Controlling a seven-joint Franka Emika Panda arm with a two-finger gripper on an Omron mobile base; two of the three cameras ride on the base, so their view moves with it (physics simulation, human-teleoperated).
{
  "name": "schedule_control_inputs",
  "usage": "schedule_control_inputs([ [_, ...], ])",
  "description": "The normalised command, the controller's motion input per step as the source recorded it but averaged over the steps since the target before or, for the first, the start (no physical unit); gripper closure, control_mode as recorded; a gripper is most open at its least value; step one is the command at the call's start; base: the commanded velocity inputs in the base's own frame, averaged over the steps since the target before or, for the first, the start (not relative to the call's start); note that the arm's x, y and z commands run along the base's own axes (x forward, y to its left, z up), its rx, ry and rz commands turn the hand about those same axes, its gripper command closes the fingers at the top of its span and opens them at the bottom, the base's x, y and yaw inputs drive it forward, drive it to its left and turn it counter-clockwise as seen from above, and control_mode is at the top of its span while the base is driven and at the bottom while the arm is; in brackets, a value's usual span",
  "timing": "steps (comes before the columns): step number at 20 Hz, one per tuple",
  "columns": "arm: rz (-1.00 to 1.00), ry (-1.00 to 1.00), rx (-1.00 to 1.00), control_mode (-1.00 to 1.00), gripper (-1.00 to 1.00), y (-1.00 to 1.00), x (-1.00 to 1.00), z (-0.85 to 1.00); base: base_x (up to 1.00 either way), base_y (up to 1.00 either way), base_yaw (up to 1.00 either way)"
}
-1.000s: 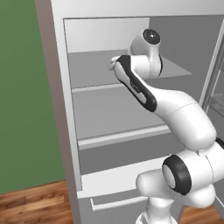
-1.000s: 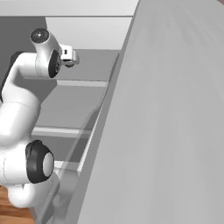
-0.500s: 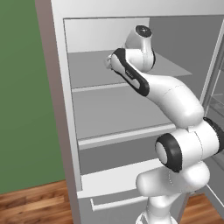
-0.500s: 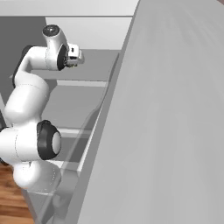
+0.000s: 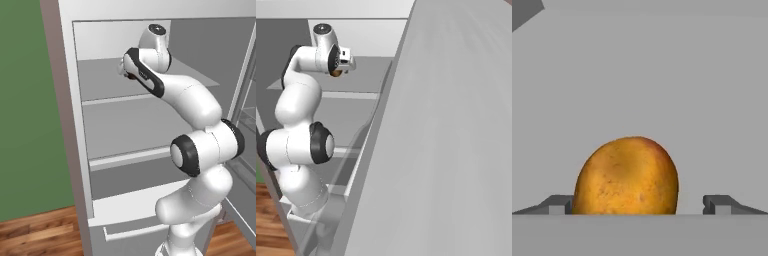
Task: Place the cold items (mango and cucumber) from the fridge in one tupperware on the dining counter. Place the warm items (hot dog and kebab skewer) in the stove area in another tupperware.
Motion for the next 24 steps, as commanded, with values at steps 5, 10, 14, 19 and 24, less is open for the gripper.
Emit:
schedule_control_inputs([
  [5,0.00,0.00,-0.03,-1.00,1.00,0.16,0.05,-0.28,0.00,0.00,0.00],
  [10,0.00,0.00,0.00,-1.00,1.00,0.16,0.00,-0.27,0.00,0.00,0.00],
  [14,0.00,0.00,0.00,-1.00,1.00,0.13,0.00,-0.23,0.00,0.00,0.00],
  [19,0.00,-0.06,0.00,-1.00,1.00,0.05,-0.02,-0.33,0.00,0.00,0.00],
  [24,0.00,-0.17,0.00,-1.00,1.00,0.00,-0.37,-0.44,0.00,0.00,0.00],
])
